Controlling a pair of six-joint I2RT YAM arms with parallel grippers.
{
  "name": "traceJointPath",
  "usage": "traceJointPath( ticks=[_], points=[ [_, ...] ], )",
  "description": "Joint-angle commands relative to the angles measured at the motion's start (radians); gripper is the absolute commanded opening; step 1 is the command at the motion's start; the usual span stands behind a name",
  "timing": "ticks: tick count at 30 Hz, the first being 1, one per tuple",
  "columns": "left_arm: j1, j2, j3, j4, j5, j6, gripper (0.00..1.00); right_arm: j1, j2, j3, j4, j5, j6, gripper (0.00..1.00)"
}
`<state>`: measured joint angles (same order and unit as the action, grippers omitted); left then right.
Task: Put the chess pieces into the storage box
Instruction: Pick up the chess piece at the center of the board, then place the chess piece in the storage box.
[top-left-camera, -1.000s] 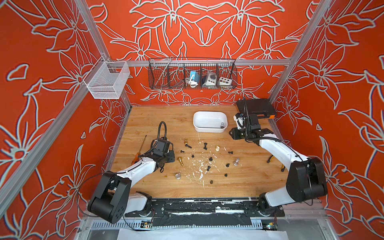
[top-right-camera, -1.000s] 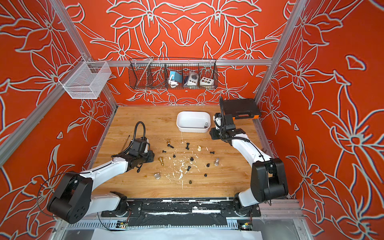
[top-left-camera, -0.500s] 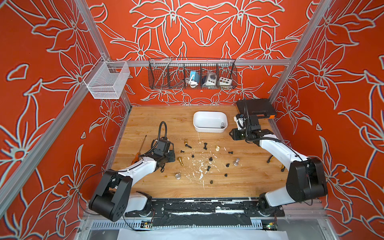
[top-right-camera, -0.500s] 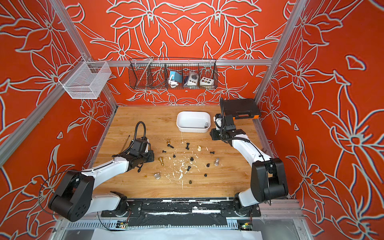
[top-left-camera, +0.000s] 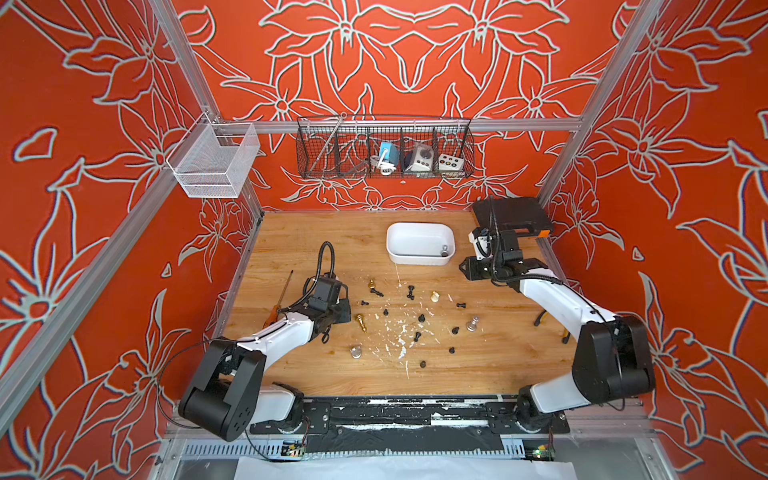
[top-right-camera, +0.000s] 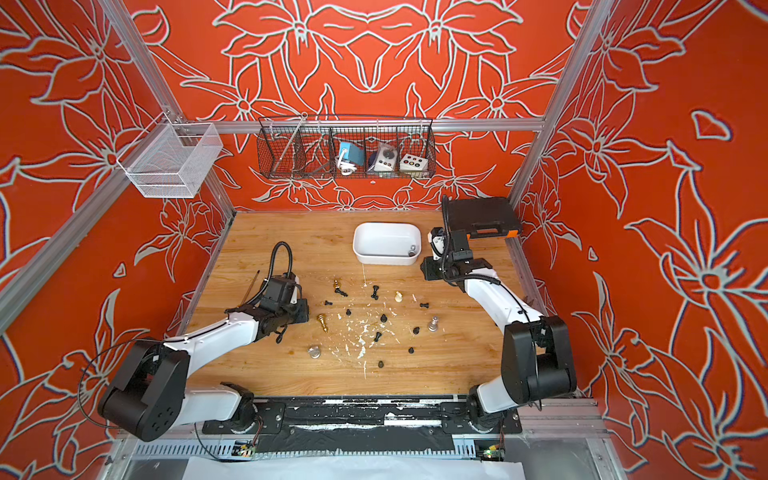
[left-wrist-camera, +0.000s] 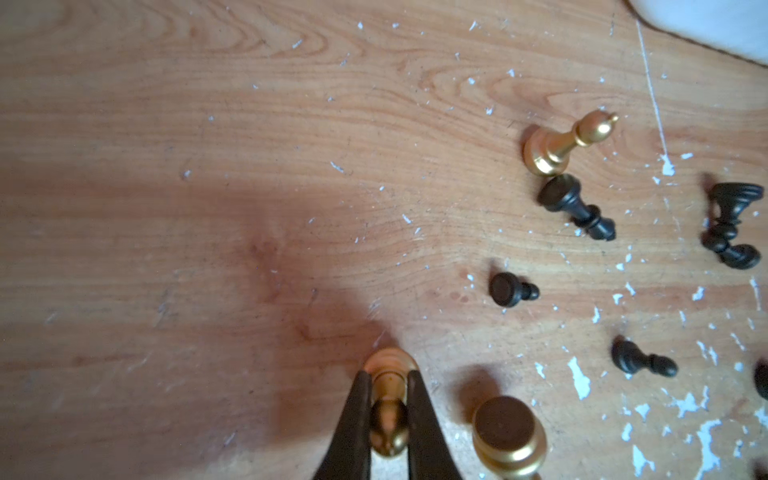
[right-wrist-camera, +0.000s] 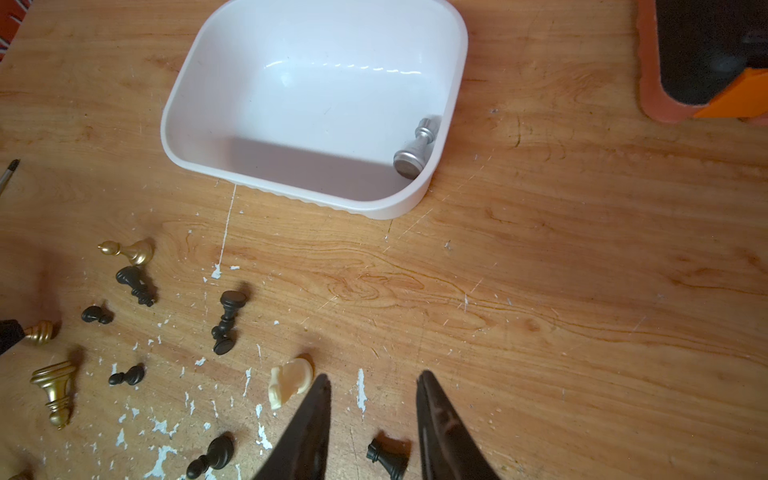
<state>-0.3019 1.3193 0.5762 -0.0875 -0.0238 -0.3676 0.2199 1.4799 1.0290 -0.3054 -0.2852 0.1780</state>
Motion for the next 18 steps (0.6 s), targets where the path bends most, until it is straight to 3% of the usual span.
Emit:
traceJointPath(
  ticks=[1,9,18],
  points=[
    [-0.006,-0.035,0.071,-0.014,0.026,0.023,0.10,-0.008,-0.022,-0.010,0.013,-0.013,0.010,0.37],
    [-0.055,0.041,0.278,0.000,0.072,0.044,0.08,-0.009,-0.063,-0.021,-0.007,-0.011,0.023,0.36],
    [-0.134,0.386,0.646,0.047,0.172,0.072,0.09,-0.014,-0.120,-0.029,-0.075,-0.015,0.007,0.36]
  ],
)
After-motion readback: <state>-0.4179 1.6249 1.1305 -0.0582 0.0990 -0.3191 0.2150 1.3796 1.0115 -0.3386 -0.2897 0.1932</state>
